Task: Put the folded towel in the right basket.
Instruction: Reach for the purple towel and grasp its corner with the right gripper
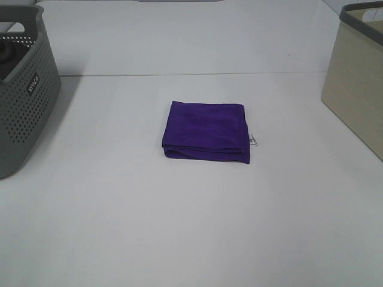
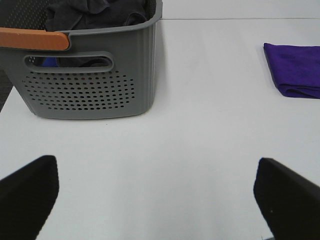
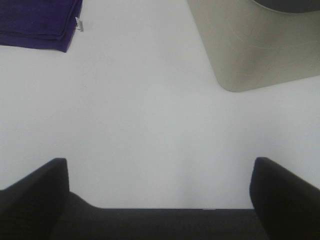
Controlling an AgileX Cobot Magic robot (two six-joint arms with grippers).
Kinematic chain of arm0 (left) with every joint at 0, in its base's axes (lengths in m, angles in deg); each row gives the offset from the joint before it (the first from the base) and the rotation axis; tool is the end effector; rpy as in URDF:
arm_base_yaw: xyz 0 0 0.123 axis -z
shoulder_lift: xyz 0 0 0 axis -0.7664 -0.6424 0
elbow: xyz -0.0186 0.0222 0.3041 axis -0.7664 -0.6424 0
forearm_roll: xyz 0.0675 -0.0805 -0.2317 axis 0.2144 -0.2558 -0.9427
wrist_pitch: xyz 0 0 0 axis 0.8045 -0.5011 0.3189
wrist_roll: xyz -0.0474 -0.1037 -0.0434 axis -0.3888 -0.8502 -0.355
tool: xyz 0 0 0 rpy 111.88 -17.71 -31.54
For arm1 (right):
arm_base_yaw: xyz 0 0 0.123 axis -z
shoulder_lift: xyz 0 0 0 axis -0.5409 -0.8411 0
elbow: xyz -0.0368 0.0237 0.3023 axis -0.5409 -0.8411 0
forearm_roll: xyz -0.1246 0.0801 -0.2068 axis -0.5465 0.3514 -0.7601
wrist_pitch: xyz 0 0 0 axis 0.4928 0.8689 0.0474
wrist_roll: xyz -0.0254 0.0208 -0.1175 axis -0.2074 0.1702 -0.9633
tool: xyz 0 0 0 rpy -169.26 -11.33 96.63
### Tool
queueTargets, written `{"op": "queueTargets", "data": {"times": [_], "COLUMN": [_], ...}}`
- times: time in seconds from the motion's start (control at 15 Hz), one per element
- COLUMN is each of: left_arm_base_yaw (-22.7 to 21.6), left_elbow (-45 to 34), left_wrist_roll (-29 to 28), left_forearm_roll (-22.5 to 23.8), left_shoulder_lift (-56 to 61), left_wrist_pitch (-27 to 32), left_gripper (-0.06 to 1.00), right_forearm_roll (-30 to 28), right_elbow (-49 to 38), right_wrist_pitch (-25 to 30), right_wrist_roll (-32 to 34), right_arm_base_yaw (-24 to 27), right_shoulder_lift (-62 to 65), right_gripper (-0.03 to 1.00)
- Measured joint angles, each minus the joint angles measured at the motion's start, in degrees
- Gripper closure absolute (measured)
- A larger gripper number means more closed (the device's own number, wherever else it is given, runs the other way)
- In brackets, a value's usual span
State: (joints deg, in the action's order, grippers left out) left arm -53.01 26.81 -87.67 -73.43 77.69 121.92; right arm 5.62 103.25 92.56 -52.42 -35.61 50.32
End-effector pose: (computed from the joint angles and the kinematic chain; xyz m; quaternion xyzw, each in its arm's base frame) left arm 0.0045 -0.0008 0.2659 -0.0117 0.8474 0.0152 0.5306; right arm 0.0510 0.0054 0.3162 -0.0176 0.9216 0.0245 0.3869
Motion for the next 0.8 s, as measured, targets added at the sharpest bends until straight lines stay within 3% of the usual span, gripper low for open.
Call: {"op": "queueTargets", "data": {"times": [0.27, 0.33, 0.53, 0.67, 0.8], "left_arm_base_yaw": [0.0, 0.0, 0.0, 0.0, 0.0], "left_elbow": [0.0, 0.0, 0.0, 0.0, 0.0], "left_wrist_roll": [0.0, 0.0, 0.0, 0.0, 0.0], "left_forearm_roll": [0.0, 0.0, 0.0, 0.0, 0.0], "left_shoulder_lift": [0.0, 0.0, 0.0, 0.0, 0.0], "left_wrist_pitch": [0.0, 0.0, 0.0, 0.0, 0.0], "left_gripper": [-0.05, -0.05, -0.05, -0.05, -0.05], "right_forearm_roll": [4.18, 9.11, 22.35, 26.81, 27.22], "right_elbow": [15.3, 21.2, 25.78, 27.62, 30.71], "right_wrist_pitch": [1.6, -0.11, -5.21, -7.28, -9.45], "right_wrist_roll": [0.0, -0.69, -6.88, -8.48, -9.11], "right_arm_base_yaw": [0.0, 0.0, 0.0, -0.63, -4.3], "right_shoulder_lift": [-20.97, -29.45, -40.79, -47.96, -59.01], "right_gripper": [0.02, 0.02, 0.03, 0.04, 0.05]}}
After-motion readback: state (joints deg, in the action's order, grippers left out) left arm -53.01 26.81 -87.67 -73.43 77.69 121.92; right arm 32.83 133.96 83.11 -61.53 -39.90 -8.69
